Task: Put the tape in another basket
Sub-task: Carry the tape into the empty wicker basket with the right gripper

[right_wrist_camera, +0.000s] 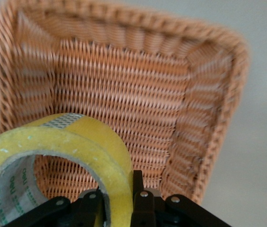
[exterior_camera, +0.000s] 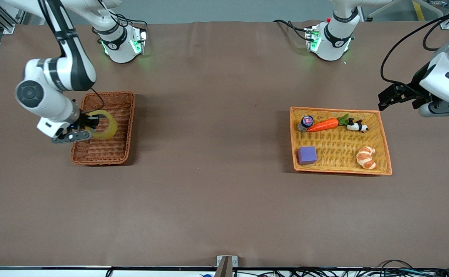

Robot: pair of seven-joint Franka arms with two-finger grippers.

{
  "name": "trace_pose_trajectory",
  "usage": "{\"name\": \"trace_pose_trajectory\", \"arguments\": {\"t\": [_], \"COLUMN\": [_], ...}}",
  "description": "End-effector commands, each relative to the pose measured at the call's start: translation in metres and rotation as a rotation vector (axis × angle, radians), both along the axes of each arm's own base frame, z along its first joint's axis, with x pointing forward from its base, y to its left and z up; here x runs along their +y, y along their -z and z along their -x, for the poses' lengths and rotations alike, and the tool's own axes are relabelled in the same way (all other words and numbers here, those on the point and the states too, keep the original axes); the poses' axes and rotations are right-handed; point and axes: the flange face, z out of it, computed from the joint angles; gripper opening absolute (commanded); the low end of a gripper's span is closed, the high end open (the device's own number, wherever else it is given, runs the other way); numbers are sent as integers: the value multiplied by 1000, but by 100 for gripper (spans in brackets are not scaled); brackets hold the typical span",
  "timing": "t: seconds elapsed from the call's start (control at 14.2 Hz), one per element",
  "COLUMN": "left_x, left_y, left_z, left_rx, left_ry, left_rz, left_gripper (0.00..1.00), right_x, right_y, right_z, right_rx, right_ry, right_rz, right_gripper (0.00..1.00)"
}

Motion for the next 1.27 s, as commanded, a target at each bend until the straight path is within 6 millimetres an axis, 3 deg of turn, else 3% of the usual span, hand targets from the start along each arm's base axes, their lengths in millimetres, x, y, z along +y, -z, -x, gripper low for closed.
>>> {"name": "trace_pose_trajectory", "arguments": {"t": [0.0, 0.14, 0.56, 0.7, 0.77, 0.85, 0.92, 0.99, 1.2], "left_x": [3, 4, 9, 10, 12, 14, 14, 14, 14], "left_y": [-5, -2, -3, -2, -3, -5, -4, -4, -8], "left_z": [-4, -6, -7, -7, -10, -11, -11, -11, -9], "left_rx": [-2, 4, -8, -11, -31, -40, -37, -36, -41], "left_ry": [22, 25, 16, 13, 10, 5, 5, 7, 59], "left_rz": [-2, -4, -1, 0, 1, 2, 2, 2, 12], "left_gripper": [100, 100, 100, 100, 100, 100, 100, 100, 100], "right_x": [-30, -39, -38, -39, -38, -38, -38, -34, -15], "right_y": [20, 31, 64, 64, 62, 57, 48, 38, -20], "right_z": [37, 43, 58, 56, 54, 47, 38, 28, -25], "right_rx": [-25, -17, -4, -4, -10, -25, -49, -78, -208], "right_ry": [-27, -29, -29, -27, -29, -30, -35, -45, -81], "right_rz": [-34, -37, -42, -41, -40, -39, -37, -35, -27], "right_gripper": [0, 1, 5, 31, 49, 85, 100, 100, 100]}}
